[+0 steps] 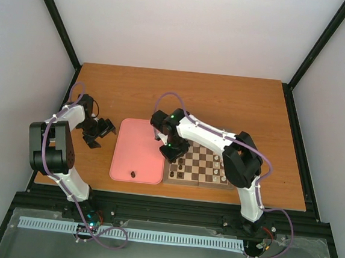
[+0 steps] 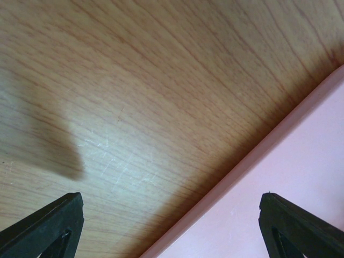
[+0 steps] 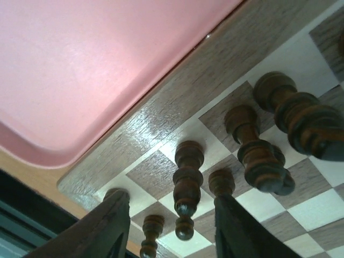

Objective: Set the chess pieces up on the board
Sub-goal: Adjust the chess piece on the chessboard, then pick up the chess piece from the storage box.

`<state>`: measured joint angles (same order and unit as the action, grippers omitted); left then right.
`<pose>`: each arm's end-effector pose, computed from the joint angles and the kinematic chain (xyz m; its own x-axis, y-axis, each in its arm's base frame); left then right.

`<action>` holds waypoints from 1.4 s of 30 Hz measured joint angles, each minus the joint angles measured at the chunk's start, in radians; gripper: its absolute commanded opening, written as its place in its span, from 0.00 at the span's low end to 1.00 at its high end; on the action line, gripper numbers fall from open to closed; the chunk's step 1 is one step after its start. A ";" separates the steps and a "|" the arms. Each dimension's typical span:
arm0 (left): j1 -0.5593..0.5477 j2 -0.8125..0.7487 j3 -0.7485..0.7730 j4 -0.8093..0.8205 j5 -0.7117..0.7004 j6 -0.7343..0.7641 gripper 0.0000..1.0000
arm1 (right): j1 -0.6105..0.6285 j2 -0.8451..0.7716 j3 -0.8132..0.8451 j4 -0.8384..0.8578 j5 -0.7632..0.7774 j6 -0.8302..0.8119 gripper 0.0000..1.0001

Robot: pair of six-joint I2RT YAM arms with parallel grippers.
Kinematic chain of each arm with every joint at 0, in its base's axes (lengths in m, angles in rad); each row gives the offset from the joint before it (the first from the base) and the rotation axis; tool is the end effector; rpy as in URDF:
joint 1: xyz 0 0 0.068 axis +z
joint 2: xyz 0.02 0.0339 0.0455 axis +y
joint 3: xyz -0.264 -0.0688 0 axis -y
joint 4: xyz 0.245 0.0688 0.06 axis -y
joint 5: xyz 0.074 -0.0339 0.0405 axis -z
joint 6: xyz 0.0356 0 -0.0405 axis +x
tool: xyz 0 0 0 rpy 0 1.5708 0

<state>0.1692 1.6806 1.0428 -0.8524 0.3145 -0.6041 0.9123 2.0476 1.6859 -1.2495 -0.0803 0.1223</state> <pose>0.2879 0.0380 0.1707 -0.7316 -0.6730 0.1089 -0.6697 0.6796 -0.2995 0.2346 0.3079 0.2081 -0.7028 -0.7096 0.0499 -0.7059 0.7044 0.0746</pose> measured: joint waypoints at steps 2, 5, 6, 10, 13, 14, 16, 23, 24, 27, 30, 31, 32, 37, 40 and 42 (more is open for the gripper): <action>0.000 0.000 0.000 0.000 0.000 0.001 1.00 | 0.000 -0.010 0.016 -0.013 -0.003 0.005 0.53; 0.000 0.000 0.000 0.000 0.000 0.001 1.00 | 0.000 -0.040 0.046 -0.034 -0.003 0.019 0.61; 0.000 0.000 0.000 0.000 0.000 0.002 1.00 | 0.001 -0.051 0.061 -0.042 -0.003 0.023 0.62; 0.000 0.000 0.000 0.000 0.000 0.002 1.00 | 0.012 -0.065 0.164 -0.078 0.000 0.028 0.63; 0.000 0.000 0.000 0.000 0.000 0.002 1.00 | 0.037 -0.037 0.298 -0.106 -0.003 0.023 0.64; 0.000 0.000 0.000 0.000 0.000 0.002 1.00 | 0.048 -0.017 0.352 -0.110 -0.006 0.021 0.64; 0.000 0.000 0.000 0.000 -0.001 0.002 1.00 | 0.073 0.034 0.460 -0.109 -0.018 0.012 0.64; 0.000 0.000 0.000 0.000 -0.004 0.002 1.00 | 0.167 0.218 0.572 -0.070 -0.118 -0.012 0.64; 0.000 0.000 0.000 0.000 -0.004 0.002 1.00 | 0.181 0.241 0.562 -0.063 -0.134 -0.014 0.64; 0.000 0.000 -0.004 0.000 -0.004 0.002 1.00 | 0.209 0.285 0.548 -0.062 -0.165 -0.026 0.64; 0.000 0.000 -0.007 0.000 -0.004 0.002 1.00 | 0.227 0.308 0.542 -0.060 -0.191 -0.040 0.64; 0.000 0.000 -0.008 0.000 -0.004 0.002 1.00 | 0.229 0.311 0.542 -0.058 -0.199 -0.045 0.64; 0.000 0.000 -0.008 0.000 -0.004 0.002 1.00 | 0.230 0.312 0.542 -0.058 -0.207 -0.050 0.63; 0.000 0.000 -0.008 0.000 -0.003 0.002 1.00 | 0.232 0.327 0.542 -0.056 -0.228 -0.059 0.60; 0.000 0.000 -0.008 0.001 -0.004 0.002 1.00 | 0.233 0.359 0.542 -0.055 -0.228 -0.057 0.59; 0.000 0.000 -0.008 0.000 -0.003 0.002 1.00 | 0.234 0.384 0.542 -0.055 -0.225 -0.054 0.58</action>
<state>0.1692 1.6802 1.0351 -0.8520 0.3111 -0.6018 1.1461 2.4317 2.2284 -1.3041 -0.3058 0.0681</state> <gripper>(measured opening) 0.997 0.597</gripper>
